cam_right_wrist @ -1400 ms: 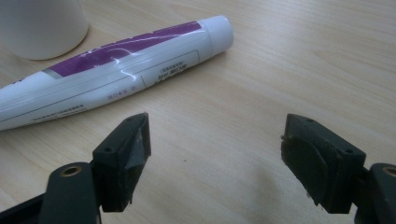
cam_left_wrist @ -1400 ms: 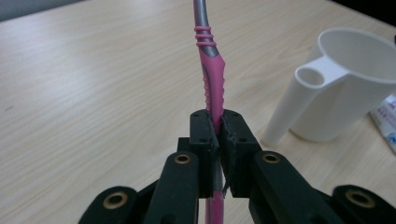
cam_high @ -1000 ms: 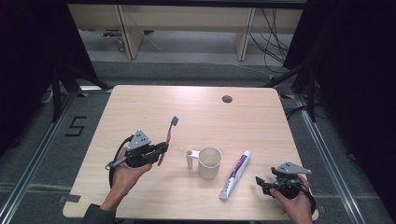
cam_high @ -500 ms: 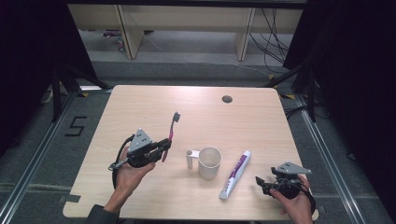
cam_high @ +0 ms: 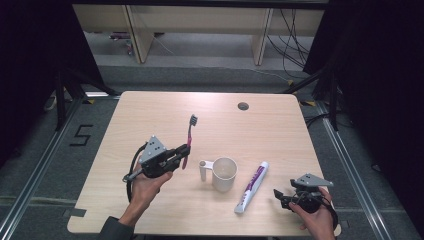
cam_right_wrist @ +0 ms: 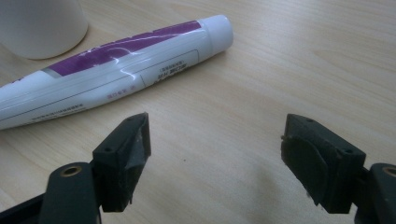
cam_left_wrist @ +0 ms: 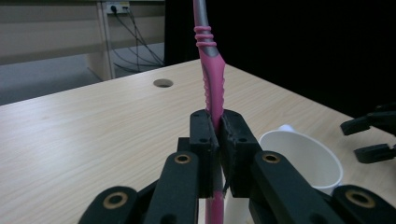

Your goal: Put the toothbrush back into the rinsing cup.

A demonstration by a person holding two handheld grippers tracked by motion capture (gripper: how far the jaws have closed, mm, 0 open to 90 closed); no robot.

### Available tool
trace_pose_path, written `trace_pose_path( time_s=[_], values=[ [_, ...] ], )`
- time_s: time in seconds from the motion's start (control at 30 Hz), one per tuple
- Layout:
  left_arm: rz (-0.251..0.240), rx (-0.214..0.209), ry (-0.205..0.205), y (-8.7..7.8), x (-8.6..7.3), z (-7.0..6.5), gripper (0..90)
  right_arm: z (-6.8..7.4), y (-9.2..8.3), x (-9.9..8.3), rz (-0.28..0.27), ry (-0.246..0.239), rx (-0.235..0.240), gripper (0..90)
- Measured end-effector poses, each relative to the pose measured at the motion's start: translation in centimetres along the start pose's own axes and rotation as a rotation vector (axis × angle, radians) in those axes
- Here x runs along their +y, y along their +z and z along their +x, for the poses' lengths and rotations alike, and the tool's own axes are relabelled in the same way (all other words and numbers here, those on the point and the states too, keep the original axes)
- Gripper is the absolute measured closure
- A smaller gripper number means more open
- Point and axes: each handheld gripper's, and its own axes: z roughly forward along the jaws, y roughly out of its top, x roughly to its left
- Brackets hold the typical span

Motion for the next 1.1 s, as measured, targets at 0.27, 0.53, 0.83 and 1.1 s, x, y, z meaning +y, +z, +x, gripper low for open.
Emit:
trace_pose_path(
  time_s=[0.27, 0.53, 0.83, 1.1],
  values=[
    [-0.038, -0.031, 0.004, 0.8, 0.5, -0.7, 83.2, 0.1, -0.1, 0.0, 0.013, 0.023, -0.003, 25.0],
    [-0.077, -0.049, -0.005, 1.5, 0.7, -1.0, 83.1, 0.1, -0.1, 0.0, 0.018, 0.027, -0.003, 25.0],
    [-0.084, -0.075, 0.0, 2.8, 0.7, -1.5, 83.2, 0.1, -0.1, 0.0, 0.017, 0.029, -0.001, 25.0],
    [-0.078, -0.087, 0.007, 3.6, 0.8, -1.8, 83.1, 0.1, -0.1, 0.0, 0.016, 0.025, -0.005, 25.0]
  ],
)
